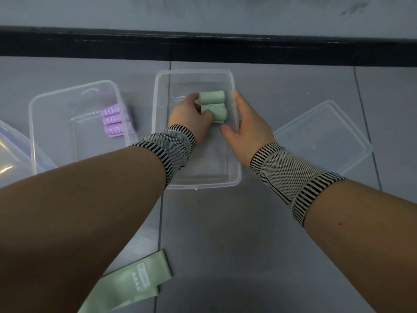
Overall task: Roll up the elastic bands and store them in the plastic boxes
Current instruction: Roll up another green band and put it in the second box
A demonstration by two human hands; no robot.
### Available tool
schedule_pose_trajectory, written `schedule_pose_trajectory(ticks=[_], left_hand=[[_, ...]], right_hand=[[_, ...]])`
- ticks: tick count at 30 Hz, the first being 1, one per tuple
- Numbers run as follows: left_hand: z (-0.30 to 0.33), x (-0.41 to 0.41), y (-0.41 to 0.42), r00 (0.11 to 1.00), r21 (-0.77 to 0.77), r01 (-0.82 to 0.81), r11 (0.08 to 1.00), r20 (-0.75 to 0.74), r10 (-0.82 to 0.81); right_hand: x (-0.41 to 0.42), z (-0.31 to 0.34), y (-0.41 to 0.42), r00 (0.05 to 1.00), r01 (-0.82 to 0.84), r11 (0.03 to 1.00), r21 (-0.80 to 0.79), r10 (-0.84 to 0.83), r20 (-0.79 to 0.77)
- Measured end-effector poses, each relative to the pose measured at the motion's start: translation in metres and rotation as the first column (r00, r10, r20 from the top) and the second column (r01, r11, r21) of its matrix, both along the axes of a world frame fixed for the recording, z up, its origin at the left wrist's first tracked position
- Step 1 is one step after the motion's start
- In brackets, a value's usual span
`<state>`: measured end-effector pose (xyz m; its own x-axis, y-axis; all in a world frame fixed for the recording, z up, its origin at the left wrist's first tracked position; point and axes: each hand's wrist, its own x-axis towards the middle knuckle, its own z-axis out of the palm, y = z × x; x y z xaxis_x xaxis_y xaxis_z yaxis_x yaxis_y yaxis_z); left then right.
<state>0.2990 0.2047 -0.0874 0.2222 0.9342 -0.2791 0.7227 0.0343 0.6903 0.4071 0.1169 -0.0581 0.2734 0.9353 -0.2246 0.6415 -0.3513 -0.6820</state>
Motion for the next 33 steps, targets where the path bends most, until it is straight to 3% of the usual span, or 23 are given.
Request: schedule_pose_trajectory(ticks=[5, 11, 17, 26, 33], left_hand=[[0.0005, 0.0007, -0.0044, 1.000, 0.031, 0.029, 0.999, -0.012, -0.028], [0.0001, 0.0001, -0.0017, 0.995, 0.068, -0.075, 0.995, -0.067, 0.080], [0.0003, -0.0003, 0.0001, 0.996, -0.022, -0.090, 0.996, -0.009, 0.090], [0.0021, -0.0013, -0.0006, 0.999, 0.007, -0.003, 1.000, -0.033, 0.003], [0.0036, -0.0022, -0.0027, 0.998, -0.049, -0.052, 0.997, 0.031, 0.053]], right_hand=[[0.0000, 0.0005, -0.0005, 1.000, -0.003, 1.000, -0.012, 0.004, 0.024], [0.0001, 0.0010, -0.0006, 1.000, -0.002, 1.000, -0.017, 0.002, 0.015], [-0.0001, 0.0015, -0.0010, 1.000, 0.001, 1.000, -0.023, -0.001, 0.009], [-0.0039, 0.0010, -0.0011, 0.999, 0.033, 0.999, -0.011, -0.033, -0.016], [-0.0033, -0.0022, -0.0014, 0.996, 0.061, 0.998, -0.004, -0.061, -0.063]])
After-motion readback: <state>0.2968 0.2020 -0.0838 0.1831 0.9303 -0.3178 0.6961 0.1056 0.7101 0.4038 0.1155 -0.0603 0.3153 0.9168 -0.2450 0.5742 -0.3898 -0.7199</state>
